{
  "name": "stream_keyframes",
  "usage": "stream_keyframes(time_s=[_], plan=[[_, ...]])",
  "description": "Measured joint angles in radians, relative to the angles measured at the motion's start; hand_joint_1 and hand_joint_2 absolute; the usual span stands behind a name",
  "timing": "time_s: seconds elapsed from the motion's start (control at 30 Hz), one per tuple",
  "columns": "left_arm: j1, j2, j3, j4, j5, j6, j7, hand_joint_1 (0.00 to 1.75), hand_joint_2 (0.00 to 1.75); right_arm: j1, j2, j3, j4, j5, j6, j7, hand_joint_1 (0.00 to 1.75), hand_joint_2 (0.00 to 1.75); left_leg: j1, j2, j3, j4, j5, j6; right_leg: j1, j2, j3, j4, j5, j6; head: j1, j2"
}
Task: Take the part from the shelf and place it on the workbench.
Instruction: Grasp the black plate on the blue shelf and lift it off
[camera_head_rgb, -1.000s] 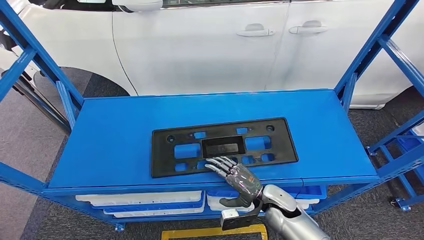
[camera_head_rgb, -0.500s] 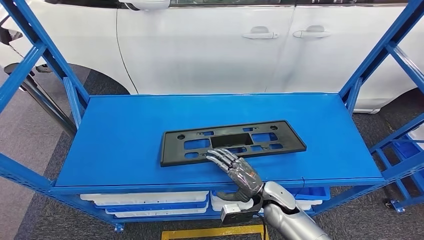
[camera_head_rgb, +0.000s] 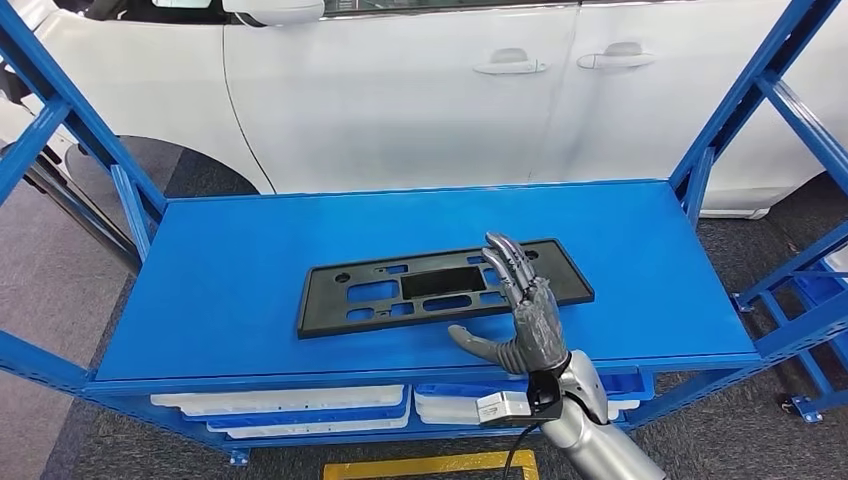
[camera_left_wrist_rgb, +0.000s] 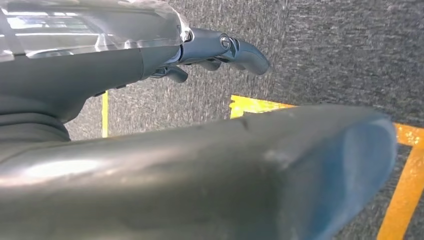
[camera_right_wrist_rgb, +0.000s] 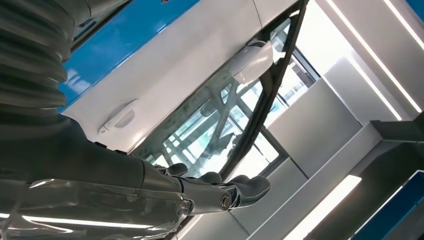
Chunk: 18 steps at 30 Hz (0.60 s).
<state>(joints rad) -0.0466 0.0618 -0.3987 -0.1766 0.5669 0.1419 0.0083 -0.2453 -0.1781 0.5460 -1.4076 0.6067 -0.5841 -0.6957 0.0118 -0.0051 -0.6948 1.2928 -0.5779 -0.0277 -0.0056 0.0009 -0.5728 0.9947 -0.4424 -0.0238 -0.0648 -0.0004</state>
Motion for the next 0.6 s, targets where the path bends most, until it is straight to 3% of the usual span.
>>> stream_keyframes(time_s=[0.03,0.13,0.2,0.3,0.37,0.43,0.47,0.5,0.53,0.6], plan=[[0.0,0.0,-0.001,0.0,0.0,0.0,0.0,0.0,0.0,0.001,0.0,0.004,0.0,0.0,0.001,0.0,0.0,1.75,0.0,0.0,0.012,-0.027,0.024,0.0,0.0,0.0,0.001,0.001,-0.001,0.001,0.0,0.0],[-0.001,0.002,-0.002,0.0,0.001,0.0,-0.001,0.0,0.0,0.0,0.0,0.015,0.0,0.009,0.006,0.0,0.0,1.75,-0.001,0.0,0.107,-0.226,0.115,0.011,0.003,0.002,0.006,0.004,-0.005,0.009,0.0,0.0],[-0.002,0.002,-0.003,0.0,0.002,0.0,-0.001,0.0,0.0,-0.001,-0.001,0.023,0.001,0.024,0.017,0.0,0.0,1.75,-0.004,-0.001,0.133,-0.285,0.127,0.024,0.006,0.002,0.003,0.006,-0.006,0.018,0.0,0.0],[-0.003,0.002,-0.008,0.0,0.004,0.0,-0.001,0.0,0.0,-0.005,-0.003,0.038,0.007,0.048,0.042,0.001,0.0,1.75,-0.002,-0.001,0.133,-0.292,0.131,0.043,0.006,0.002,-0.002,0.014,-0.012,0.033,0.0,0.0],[-0.004,0.002,-0.01,0.0,0.006,-0.002,-0.002,0.0,0.0,-0.012,-0.006,0.047,0.017,0.077,0.047,0.005,0.0,1.75,0.001,0.0,0.135,-0.297,0.136,0.054,0.003,0.002,-0.032,0.083,-0.055,0.042,0.0,0.0],[-0.005,0.002,-0.012,0.0,0.006,-0.003,-0.003,0.0,0.0,-0.017,-0.008,0.06,0.038,0.128,0.042,0.017,0.0,1.75,-0.001,0.001,0.133,-0.297,0.136,0.06,-0.001,0.002,-0.097,0.219,-0.12,0.048,0.0,0.0],[-0.005,0.002,-0.013,0.0,0.006,-0.004,-0.004,0.0,0.0,-0.017,-0.009,0.068,0.052,0.156,0.035,0.026,0.0,1.75,-0.002,0.001,0.132,-0.297,0.135,0.06,-0.002,0.001,-0.125,0.276,-0.138,0.049,0.0,0.0],[-0.004,0.002,-0.014,0.0,0.006,-0.004,-0.005,0.0,0.0,-0.017,-0.009,0.075,0.065,0.187,0.024,0.037,0.0,1.75,-0.002,0.0,0.132,-0.296,0.135,0.06,-0.002,0.001,-0.138,0.3,-0.137,0.05,0.0,0.0],[-0.004,0.002,-0.015,0.0,0.005,-0.005,-0.005,0.0,0.0,-0.019,-0.009,0.082,0.077,0.22,0.009,0.049,0.0,1.75,-0.002,0.0,0.133,-0.295,0.135,0.06,-0.003,0.001,-0.132,0.284,-0.117,0.049,0.0,0.0],[-0.005,0.002,-0.016,0.0,0.003,-0.007,-0.007,0.0,0.0,-0.027,-0.009,0.098,0.098,0.295,-0.025,0.081,0.0,1.75,-0.002,-0.002,0.137,-0.295,0.132,0.057,-0.002,0.001,-0.069,0.152,-0.045,0.042,0.0,0.0]])
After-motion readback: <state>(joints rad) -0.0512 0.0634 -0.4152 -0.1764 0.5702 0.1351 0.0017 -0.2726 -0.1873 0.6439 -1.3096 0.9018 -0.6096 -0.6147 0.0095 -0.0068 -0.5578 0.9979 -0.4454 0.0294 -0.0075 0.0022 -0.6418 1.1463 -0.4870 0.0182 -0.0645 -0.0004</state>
